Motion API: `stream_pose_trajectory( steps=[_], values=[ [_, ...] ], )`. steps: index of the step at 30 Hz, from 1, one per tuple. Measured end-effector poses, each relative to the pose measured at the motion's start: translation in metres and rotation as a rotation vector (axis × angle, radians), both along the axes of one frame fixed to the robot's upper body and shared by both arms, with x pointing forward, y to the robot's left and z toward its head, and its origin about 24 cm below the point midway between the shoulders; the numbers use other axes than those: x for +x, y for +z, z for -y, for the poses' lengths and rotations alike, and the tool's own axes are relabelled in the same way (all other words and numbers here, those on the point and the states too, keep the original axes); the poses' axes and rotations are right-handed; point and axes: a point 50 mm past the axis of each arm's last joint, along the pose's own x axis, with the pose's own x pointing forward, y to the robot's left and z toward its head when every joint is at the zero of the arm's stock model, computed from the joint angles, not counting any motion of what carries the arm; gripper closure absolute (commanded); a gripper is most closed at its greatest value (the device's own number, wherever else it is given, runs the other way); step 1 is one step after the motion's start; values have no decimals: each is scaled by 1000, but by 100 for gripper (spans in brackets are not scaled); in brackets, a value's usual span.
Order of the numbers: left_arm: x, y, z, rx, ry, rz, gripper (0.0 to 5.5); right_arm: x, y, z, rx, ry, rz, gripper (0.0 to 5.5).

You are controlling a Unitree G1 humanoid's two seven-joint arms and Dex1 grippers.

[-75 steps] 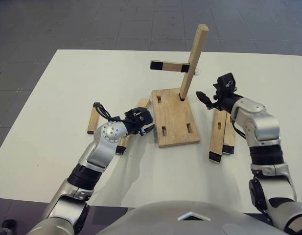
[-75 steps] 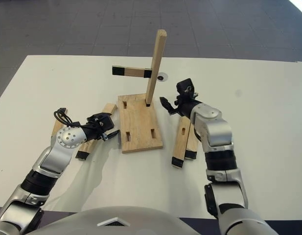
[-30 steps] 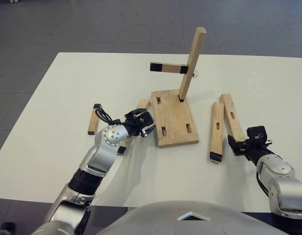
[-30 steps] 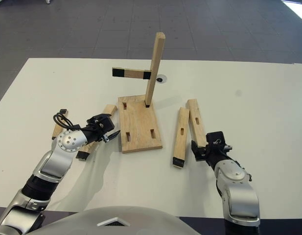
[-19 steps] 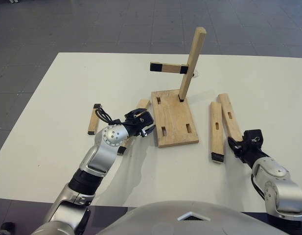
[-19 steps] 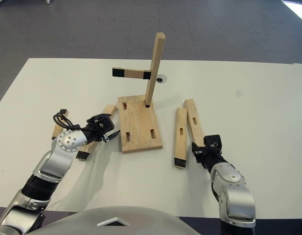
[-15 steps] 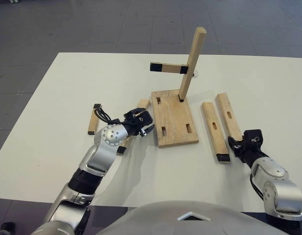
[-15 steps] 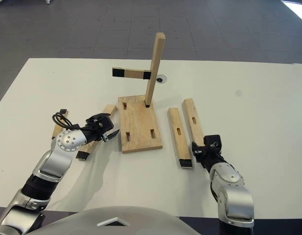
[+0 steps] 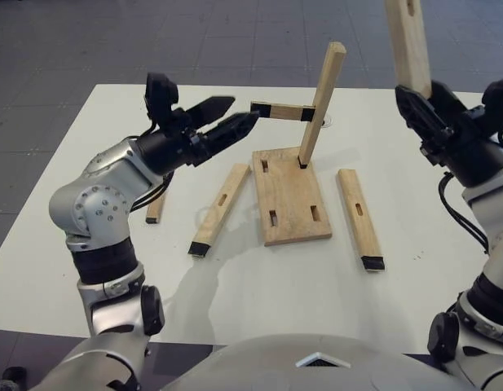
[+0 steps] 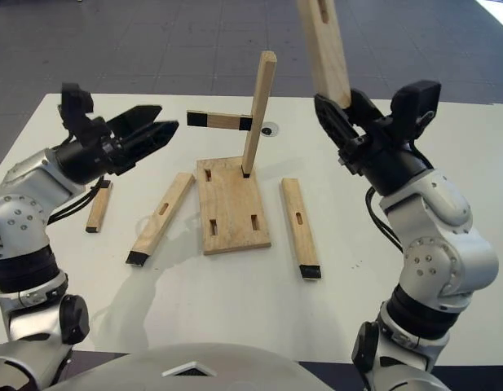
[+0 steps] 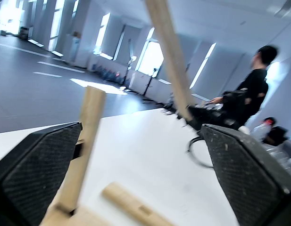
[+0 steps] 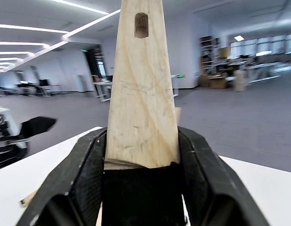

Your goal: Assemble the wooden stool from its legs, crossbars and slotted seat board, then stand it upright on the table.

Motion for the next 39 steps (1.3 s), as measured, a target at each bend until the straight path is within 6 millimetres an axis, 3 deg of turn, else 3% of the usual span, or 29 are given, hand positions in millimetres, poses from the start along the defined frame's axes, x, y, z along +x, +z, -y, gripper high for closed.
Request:
stream_pose_trajectory(
  steps=[5,9,15,18,34,39],
  values=[
    [-3,5,35,-231,-190,-129,69,-8,-4,-18,55,404,-118,347],
    [-7,10,41,-324,-246,-171,69,-9,-5,-21,90,538,-155,347],
    [-17,17,45,-324,-344,-156,69,-16,-6,-32,179,721,-215,347],
    [-20,14,46,-303,-369,-165,69,-17,-9,-35,200,767,-247,347],
    [-19,7,39,-238,-362,-158,329,-15,-16,-33,147,770,-312,347],
    [-17,4,38,-223,-336,-154,338,-14,-18,-34,136,752,-318,347]
  ],
)
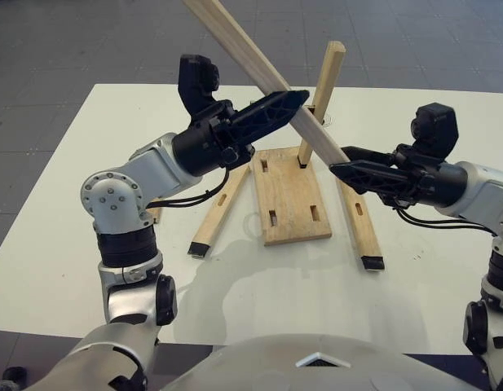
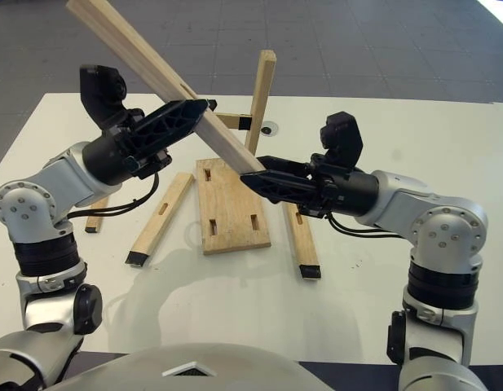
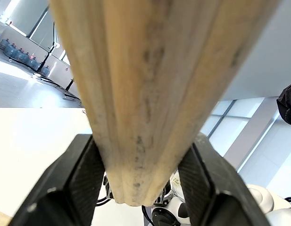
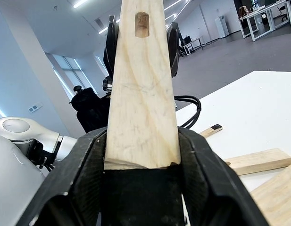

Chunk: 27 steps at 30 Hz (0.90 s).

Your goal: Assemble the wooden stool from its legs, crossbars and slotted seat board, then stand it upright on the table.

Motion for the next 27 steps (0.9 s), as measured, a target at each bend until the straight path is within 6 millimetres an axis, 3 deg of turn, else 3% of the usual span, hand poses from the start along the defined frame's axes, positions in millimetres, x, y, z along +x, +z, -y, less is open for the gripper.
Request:
stream_pose_trajectory(
  steps=[6,11,15,18,21,25,27],
  values=[
    [3,-6,-1,20,-4,-13,340,-1,-4,1,-22,-14,0,347],
    [8,-13,-4,45,32,-40,345,1,-4,6,-73,-37,14,226],
    [19,-17,-18,49,137,-60,345,2,-7,13,-144,-62,24,202],
    [30,-13,-45,81,282,-38,345,-4,-21,20,-230,-28,9,202],
    [35,4,-67,82,373,59,345,1,-39,27,-422,-62,59,202],
    [28,11,-76,162,369,165,345,22,-60,17,-624,-126,187,202],
    [27,5,-78,238,374,186,345,36,-72,13,-755,-152,279,202]
  ],
)
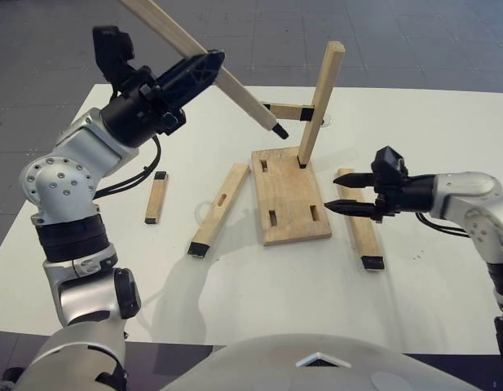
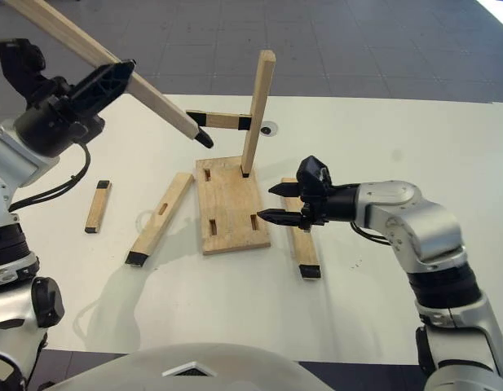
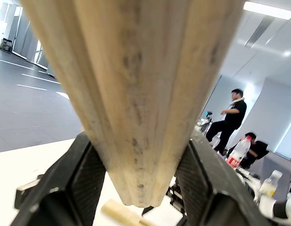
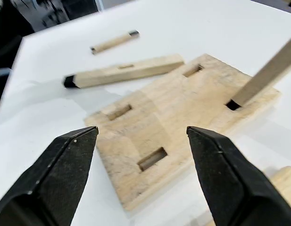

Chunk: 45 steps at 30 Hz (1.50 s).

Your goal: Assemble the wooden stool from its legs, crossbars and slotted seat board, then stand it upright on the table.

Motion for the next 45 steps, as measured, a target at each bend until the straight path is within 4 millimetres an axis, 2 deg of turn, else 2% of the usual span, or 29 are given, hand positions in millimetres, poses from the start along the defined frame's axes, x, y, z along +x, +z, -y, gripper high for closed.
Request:
stream_pose_trajectory(
  steps=[5,9,16,19,27,31,35,41,45],
  values=[
    [0,-14,-1,90,39,-7,345,21,-29,-10,-188,35,79,202],
    [-1,-21,-2,132,58,0,345,26,-38,-12,-228,63,83,202],
    [1,-32,-5,171,67,-21,345,19,-30,-24,-228,171,94,202],
    [0,-35,-7,182,77,-23,345,18,-33,-22,-309,199,114,202],
    [1,-45,-10,280,84,-11,345,16,-25,-29,-537,476,346,202],
    [-1,-59,0,303,51,8,345,6,-23,-22,-589,581,396,202],
    [-4,-95,15,307,37,52,345,-4,-23,-14,-644,723,491,202],
    [-9,-115,17,323,54,98,345,-4,-23,-2,-701,791,574,202],
    [-9,-119,22,305,48,99,345,-4,-23,5,-740,813,611,202]
  ],
)
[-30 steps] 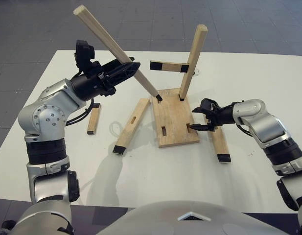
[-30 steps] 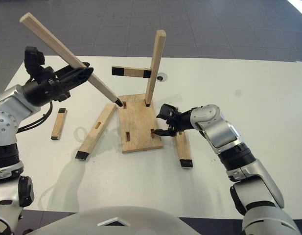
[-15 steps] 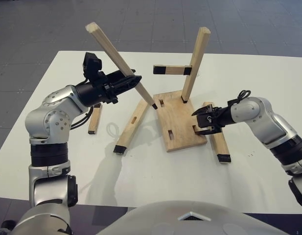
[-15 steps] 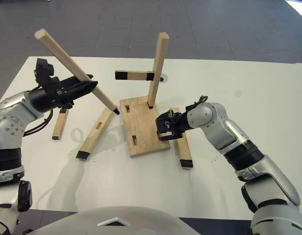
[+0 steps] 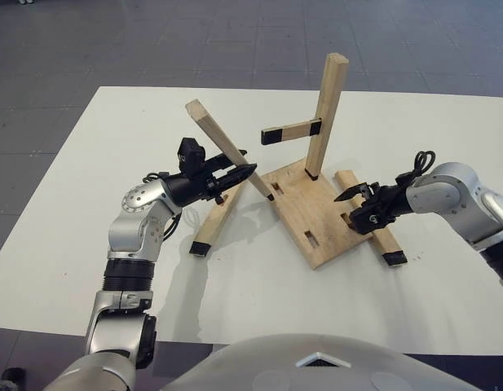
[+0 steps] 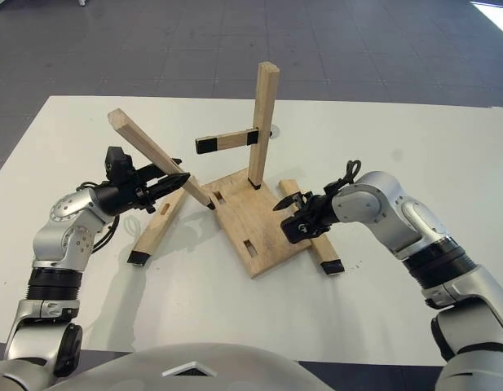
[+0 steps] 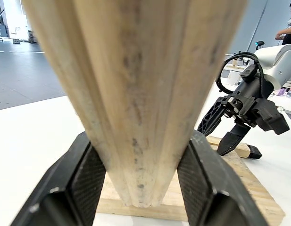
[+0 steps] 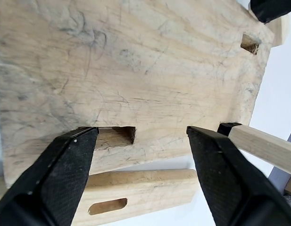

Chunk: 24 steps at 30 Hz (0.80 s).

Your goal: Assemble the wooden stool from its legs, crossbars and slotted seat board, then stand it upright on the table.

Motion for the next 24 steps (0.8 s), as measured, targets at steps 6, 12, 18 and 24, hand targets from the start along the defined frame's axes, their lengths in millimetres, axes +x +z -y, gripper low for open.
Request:
stream_pose_trajectory(
  steps=[6,12,18,24],
  values=[
    [3,-7,12,-68,21,-22,345,-1,-1,2,10,-4,17,202],
    [9,-14,14,-63,37,-37,345,-3,-3,4,30,-21,27,202],
    [20,-15,15,-28,23,-18,346,-4,-4,4,28,-23,50,202],
    [23,-12,5,9,-13,-81,346,-4,-5,4,29,-23,59,202]
  ],
)
